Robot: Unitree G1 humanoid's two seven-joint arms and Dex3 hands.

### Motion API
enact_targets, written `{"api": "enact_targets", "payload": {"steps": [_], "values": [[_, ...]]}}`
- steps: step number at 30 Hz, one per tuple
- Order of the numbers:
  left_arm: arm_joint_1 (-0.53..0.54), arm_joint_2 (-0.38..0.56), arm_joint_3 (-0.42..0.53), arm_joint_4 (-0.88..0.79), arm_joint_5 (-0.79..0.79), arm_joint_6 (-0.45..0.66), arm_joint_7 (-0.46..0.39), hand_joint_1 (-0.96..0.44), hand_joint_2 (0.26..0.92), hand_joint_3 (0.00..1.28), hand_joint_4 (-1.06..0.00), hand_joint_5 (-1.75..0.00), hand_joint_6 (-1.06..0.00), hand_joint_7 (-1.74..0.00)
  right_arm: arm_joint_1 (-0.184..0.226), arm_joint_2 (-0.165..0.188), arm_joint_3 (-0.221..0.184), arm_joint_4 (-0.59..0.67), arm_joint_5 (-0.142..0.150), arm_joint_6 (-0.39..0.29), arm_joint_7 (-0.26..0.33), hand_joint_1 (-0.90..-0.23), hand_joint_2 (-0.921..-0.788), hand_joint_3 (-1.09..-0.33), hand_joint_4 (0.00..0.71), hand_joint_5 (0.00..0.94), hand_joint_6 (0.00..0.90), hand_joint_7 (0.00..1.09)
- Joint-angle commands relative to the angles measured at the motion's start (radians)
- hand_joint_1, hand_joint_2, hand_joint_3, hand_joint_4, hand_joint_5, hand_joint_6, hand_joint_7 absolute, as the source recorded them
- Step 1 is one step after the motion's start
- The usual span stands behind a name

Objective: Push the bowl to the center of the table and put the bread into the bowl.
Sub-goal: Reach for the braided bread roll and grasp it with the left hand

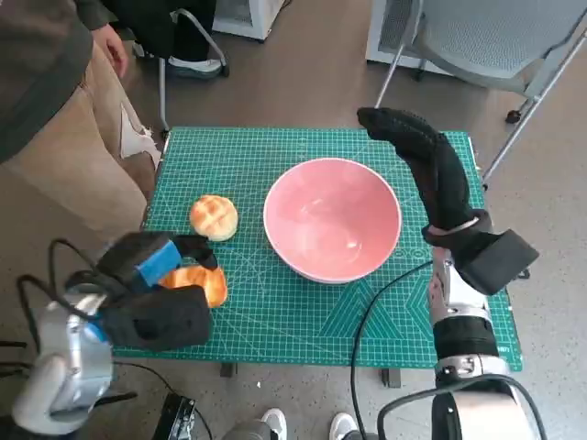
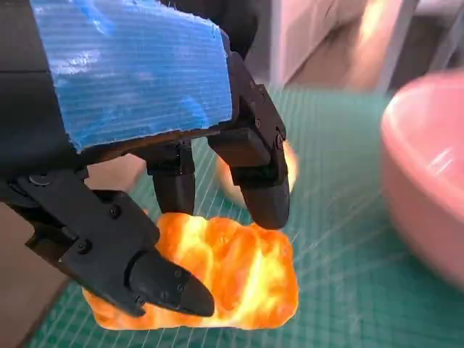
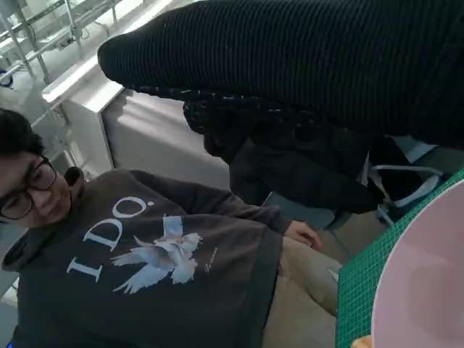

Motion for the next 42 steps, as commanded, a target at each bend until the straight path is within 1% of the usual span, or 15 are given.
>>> {"api": "enact_targets", "payload": {"steps": [1, 6, 15, 26, 36, 37, 38, 40, 41, 42], "values": [[-0.012, 0.008, 0.058, -0.088, -0.023, -0.004, -0.009, 0.0, 0.861, 0.08, -0.82, -1.12, -0.74, -0.95, 0.017, 0.004, 0.001, 0.01, 0.0, 0.006, 0.004, -0.731, -0.921, -0.829, 0.148, 0.0, 0.024, 0.41], [-0.033, 0.001, 0.091, -0.12, -0.034, -0.027, 0.011, 0.0, 0.868, 0.05, -0.84, -1.09, -0.75, -0.94, 0.013, 0.008, 0.002, 0.021, 0.001, 0.004, 0.008, -0.727, -0.921, -0.828, 0.148, 0.0, 0.021, 0.41], [-0.072, -0.006, 0.119, -0.129, -0.034, -0.069, 0.046, 0.0, 0.87, 0.03, -0.87, -1.08, -0.78, -0.9, 0.013, 0.011, 0.002, 0.021, 0.005, 0.011, 0.014, -0.72, -0.921, -0.827, 0.147, 0.0, 0.016, 0.42], [-0.11, -0.015, 0.112, -0.113, -0.043, -0.109, 0.062, 0.0, 0.866, 0.02, -0.89, -1.05, -0.79, -0.89, 0.022, 0.01, 0.001, 0.016, -0.001, 0.007, 0.005, -0.719, -0.921, -0.827, 0.149, 0.001, 0.012, 0.43], [-0.113, -0.016, 0.103, -0.121, -0.035, -0.109, 0.045, 0.0, 0.867, 0.02, -0.88, -1.04, -0.79, -0.91, 0.034, 0.009, 0.002, 0.002, -0.005, 0.001, -0.002, -0.708, -0.921, -0.828, 0.151, 0.002, 0.008, 0.44], [-0.108, -0.016, 0.103, -0.125, -0.036, -0.105, 0.041, 0.0, 0.876, 0.02, -0.87, -1.05, -0.76, -0.94, 0.034, 0.008, 0.002, 0.001, -0.006, 0.001, -0.003, -0.707, -0.921, -0.829, 0.151, 0.001, 0.007, 0.44], [-0.098, -0.014, 0.103, -0.132, -0.038, -0.098, 0.03, 0.0, 0.891, 0.02, -0.85, -1.06, -0.71, -1.0, 0.036, 0.008, 0.001, -0.001, -0.007, 0.001, -0.005, -0.705, -0.921, -0.829, 0.15, 0.001, 0.006, 0.44], [-0.082, -0.007, 0.104, -0.142, -0.04, -0.084, 0.006, 0.0, 0.905, 0.05, -0.8, -1.1, -0.63, -1.09, 0.037, 0.007, 0.001, -0.001, -0.007, 0.002, -0.006, -0.704, -0.921, -0.83, 0.15, 0.001, 0.005, 0.44], [-0.066, 0.007, 0.108, -0.155, -0.045, -0.072, -0.023, -0.01, 0.879, 0.04, -0.74, -1.02, -0.57, -1.02, 0.037, 0.006, 0.0, -0.001, -0.007, 0.003, -0.007, -0.704, -0.921, -0.83, 0.15, 0.001, 0.005, 0.44], [-0.056, 0.016, 0.112, -0.164, -0.049, -0.064, -0.043, -0.07, 0.834, 0.03, -0.64, -0.81, -0.5, -0.82, 0.038, 0.006, -0.001, -0.001, -0.006, 0.004, -0.006, -0.704, -0.921, -0.83, 0.15, 0.001, 0.005, 0.44]]}}
